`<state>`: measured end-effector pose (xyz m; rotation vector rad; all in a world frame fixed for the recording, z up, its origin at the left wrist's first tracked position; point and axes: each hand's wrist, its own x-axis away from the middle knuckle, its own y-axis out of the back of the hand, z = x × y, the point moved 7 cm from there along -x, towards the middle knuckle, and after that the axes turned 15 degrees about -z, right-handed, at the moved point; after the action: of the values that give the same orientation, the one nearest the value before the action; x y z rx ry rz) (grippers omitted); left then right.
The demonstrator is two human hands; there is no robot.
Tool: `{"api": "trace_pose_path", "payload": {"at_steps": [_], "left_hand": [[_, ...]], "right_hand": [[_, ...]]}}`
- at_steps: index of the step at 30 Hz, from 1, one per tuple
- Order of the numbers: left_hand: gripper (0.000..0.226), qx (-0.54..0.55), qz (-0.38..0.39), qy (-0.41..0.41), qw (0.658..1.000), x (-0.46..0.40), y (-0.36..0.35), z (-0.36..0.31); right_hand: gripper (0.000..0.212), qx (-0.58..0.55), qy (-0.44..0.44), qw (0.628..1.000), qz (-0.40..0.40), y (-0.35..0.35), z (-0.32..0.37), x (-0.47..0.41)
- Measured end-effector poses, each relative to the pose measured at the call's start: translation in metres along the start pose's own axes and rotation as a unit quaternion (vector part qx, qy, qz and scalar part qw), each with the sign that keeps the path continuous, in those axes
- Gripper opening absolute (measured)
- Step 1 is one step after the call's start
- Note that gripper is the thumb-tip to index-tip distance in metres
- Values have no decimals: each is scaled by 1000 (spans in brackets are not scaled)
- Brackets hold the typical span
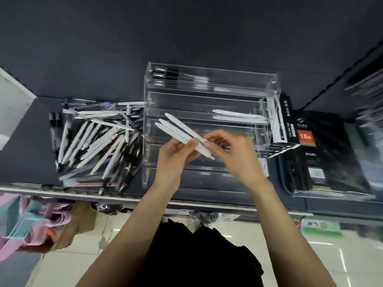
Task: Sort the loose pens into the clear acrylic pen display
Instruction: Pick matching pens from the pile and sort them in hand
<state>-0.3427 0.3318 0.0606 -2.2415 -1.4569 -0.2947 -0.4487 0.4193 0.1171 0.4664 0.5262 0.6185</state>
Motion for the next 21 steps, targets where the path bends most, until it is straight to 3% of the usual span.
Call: {"api": "trace_pose_path", "payload": {"at_steps": [3, 6, 11, 15, 18, 21], "left_hand": [[26, 20, -10, 2, 1000, 5, -31, 4], [30, 43, -43, -6, 998, 4, -45, 2], [26, 53, -83, -24, 995, 4, -45, 5], [25, 54, -92, -31, 994, 6, -46, 7], [22, 57, -100, -30, 993, 5, -46, 9], [20, 56, -101, -26, 993, 2, -45, 11]], "right_hand": [[11, 75, 90, 992, -52, 51, -15, -22], [8, 205, 190, 956, -93, 90, -23, -53], [6, 358, 264, 895, 44, 58, -52, -86], [27, 424, 271, 860, 89, 40, -70, -96], [36, 421, 281, 854, 118, 35, -76, -97], [46, 378, 260, 877, 144, 39, -80, -102]]}}
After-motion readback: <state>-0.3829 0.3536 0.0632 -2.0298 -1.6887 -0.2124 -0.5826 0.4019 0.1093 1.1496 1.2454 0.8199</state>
